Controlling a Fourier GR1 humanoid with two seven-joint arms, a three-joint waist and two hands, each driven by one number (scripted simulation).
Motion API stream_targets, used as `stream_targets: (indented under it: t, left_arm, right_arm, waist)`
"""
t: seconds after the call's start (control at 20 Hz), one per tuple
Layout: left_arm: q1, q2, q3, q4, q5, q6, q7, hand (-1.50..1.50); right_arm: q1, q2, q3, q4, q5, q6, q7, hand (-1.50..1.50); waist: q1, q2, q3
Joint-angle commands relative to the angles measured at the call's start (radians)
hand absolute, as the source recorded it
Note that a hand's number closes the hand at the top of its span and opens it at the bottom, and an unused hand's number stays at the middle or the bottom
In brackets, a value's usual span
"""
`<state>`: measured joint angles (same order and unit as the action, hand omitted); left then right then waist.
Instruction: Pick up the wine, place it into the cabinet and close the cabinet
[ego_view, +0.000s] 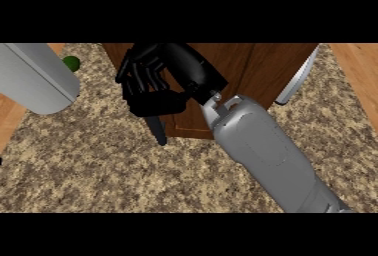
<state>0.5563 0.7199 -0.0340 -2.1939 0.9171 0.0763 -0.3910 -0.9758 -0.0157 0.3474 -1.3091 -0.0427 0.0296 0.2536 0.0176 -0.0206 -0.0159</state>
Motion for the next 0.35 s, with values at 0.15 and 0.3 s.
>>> stream_targets:
  t: [0.15,0.3]
  left_arm:
    - [-0.056,-0.034,-0.065,0.046,-0.053,0.038,0.011,-1.50]
    - [-0.116,-0.053,-0.076,0.054,-0.063,0.077,0.019,-1.50]
  right_arm:
    - [-0.031,-0.145,-0.143,0.147,0.020,0.001,-0.054,1.50]
    - [0.010,-0.121,-0.105,0.158,0.045,-0.016,-0.105,1.50]
  waist:
    - [-0.014,0.036,0.015]
    - [-0.023,0.037,0.016]
